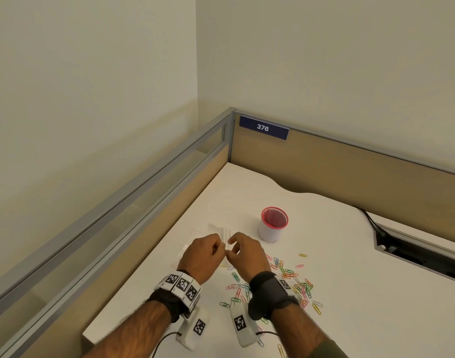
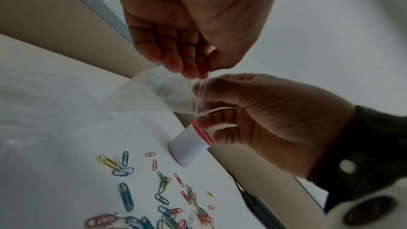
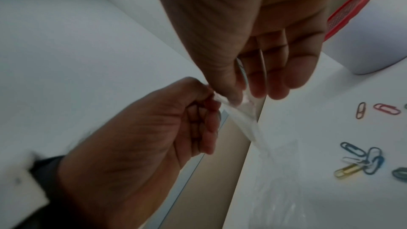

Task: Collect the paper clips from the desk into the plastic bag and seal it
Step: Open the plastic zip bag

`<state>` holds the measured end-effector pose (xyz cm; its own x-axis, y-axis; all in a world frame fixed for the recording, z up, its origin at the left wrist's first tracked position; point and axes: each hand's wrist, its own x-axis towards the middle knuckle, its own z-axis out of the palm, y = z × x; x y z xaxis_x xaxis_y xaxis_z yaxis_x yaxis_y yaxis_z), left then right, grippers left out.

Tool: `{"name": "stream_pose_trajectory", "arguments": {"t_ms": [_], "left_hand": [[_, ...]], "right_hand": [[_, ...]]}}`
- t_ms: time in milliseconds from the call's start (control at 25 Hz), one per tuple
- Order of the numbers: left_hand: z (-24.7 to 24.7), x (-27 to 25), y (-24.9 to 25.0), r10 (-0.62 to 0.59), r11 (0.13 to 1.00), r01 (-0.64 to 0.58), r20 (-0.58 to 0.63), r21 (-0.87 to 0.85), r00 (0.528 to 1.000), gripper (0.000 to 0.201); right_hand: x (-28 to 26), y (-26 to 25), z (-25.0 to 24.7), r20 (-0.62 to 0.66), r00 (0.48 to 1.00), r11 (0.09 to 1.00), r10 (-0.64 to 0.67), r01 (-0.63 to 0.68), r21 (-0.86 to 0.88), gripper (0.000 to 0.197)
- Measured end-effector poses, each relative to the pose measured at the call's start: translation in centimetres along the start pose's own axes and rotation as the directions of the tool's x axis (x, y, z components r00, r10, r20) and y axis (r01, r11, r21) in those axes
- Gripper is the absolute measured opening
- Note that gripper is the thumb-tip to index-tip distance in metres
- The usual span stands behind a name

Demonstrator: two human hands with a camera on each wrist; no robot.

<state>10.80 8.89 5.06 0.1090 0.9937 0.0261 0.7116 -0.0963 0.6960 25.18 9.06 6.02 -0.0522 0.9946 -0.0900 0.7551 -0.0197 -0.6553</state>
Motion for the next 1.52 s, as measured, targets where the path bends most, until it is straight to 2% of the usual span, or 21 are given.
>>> {"name": "stream_pose_trajectory", "arguments": {"t_ms": [80, 120, 240, 320, 440, 600, 680, 720, 840, 880, 920, 960, 1040, 1080, 1160, 1200, 1240, 1320, 1520], "left_hand": [[0.1, 0.0, -0.3, 0.033, 0.998, -0.033, 0.007, -0.051, 0.999, 0.029], [0.2, 0.0, -0.3, 0.046, 0.994, -0.045, 0.014, -0.099, 0.999, 0.027], [0.2, -0.1, -0.4, 0.06, 0.971, -0.052, 0.029, -0.235, 0.998, 0.021], [0.1, -0.2, -0.7, 0.058, 0.952, -0.043, 0.041, -0.302, 0.997, 0.021], [0.2, -0.5, -1.1, 0.061, 0.954, -0.044, 0.048, -0.295, 0.997, 0.021], [0.2, -0.6, -1.9, 0.002, 0.985, -0.011, -0.054, -0.173, 0.999, 0.026], [-0.4, -1.0, -2.5, 0.041, 0.976, -0.062, -0.107, -0.21, 0.993, 0.019], [-0.8, -1.2, -2.9, 0.08, 0.971, -0.101, -0.103, -0.219, 0.992, 0.024], [-0.8, -1.4, -3.2, 0.163, 0.986, -0.161, 0.077, -0.038, 0.984, 0.108], [-0.5, -1.3, -3.0, 0.171, 0.983, -0.177, 0.118, 0.042, 0.978, 0.122], [0.0, -1.2, -2.9, 0.17, 0.981, -0.181, 0.138, 0.071, 0.976, 0.127], [0.5, -1.0, -3.2, 0.143, 0.988, -0.149, 0.145, 0.029, 0.979, 0.127], [1.0, -0.7, -4.2, 0.006, 0.973, 0.028, 0.144, -0.231, 0.99, 0.114], [1.1, -0.6, -5.0, -0.089, 0.914, 0.144, 0.16, -0.379, 0.983, 0.103], [1.1, -0.5, -5.8, -0.215, 0.702, 0.314, 0.231, -0.639, 0.949, 0.076], [1.2, -0.4, -5.9, -0.256, 0.585, 0.371, 0.271, -0.721, 0.928, 0.06], [1.3, -0.3, -5.8, -0.283, 0.515, 0.4, 0.29, -0.758, 0.914, 0.043], [1.5, 0.1, -5.6, -0.311, 0.507, 0.403, 0.275, -0.762, 0.91, 0.02], [1.2, 0.4, -6.3, -0.374, 0.626, 0.343, 0.115, -0.701, 0.92, 0.005]], "right_hand": [[0.0, 0.2, -0.3, -0.04, 0.999, 0.999, 0.005, -0.003, 0.041, 0.008], [0.1, 0.3, -0.5, -0.033, 0.999, 0.993, 0.009, -0.005, 0.121, 0.009], [-0.1, 0.4, -1.0, 0.077, 0.997, 0.955, -0.02, -0.003, 0.298, 0.015], [-0.1, 0.6, -0.9, 0.095, 0.995, 0.952, -0.039, 0.008, 0.306, 0.017], [0.2, 1.0, -0.5, 0.033, 0.999, 0.968, -0.006, -0.003, 0.25, 0.009], [0.6, 0.9, -0.2, -0.047, 0.996, 0.985, 0.071, -0.063, 0.163, 0.01], [0.7, 0.9, -0.5, -0.071, 0.993, 0.981, 0.091, -0.077, 0.181, 0.016], [0.7, 1.0, -0.7, -0.075, 0.994, 0.979, 0.083, -0.067, 0.193, 0.02], [0.3, 0.5, -1.1, -0.003, 1.0, 0.97, 0.02, -0.018, 0.243, 0.025], [0.0, 0.1, -1.1, 0.04, 0.999, 0.964, -0.004, -0.007, 0.265, 0.025], [-0.2, -0.3, -1.2, 0.073, 0.997, 0.958, -0.024, 0.002, 0.285, 0.025], [-0.4, -0.6, -1.3, 0.088, 0.995, 0.953, -0.038, 0.01, 0.302, 0.026], [-0.6, -0.9, -1.6, 0.08, 0.996, 0.938, -0.044, 0.014, 0.347, 0.027], [-0.6, -0.9, -1.9, 0.071, 0.997, 0.928, -0.04, 0.011, 0.372, 0.027], [-0.6, -0.7, -2.6, 0.061, 0.998, 0.918, -0.029, 0.003, 0.397, 0.027], [-0.7, -0.6, -2.8, 0.065, 0.998, 0.918, -0.027, -0.001, 0.397, 0.026], [-0.6, -0.6, -2.9, 0.07, 0.997, 0.919, -0.024, -0.005, 0.394, 0.026], [-0.5, -0.5, -2.7, 0.068, 0.998, 0.928, -0.012, -0.014, 0.372, 0.024], [-0.2, 0.4, -3.2, -0.046, 0.996, 0.929, 0.073, -0.051, 0.367, 0.025]]}}
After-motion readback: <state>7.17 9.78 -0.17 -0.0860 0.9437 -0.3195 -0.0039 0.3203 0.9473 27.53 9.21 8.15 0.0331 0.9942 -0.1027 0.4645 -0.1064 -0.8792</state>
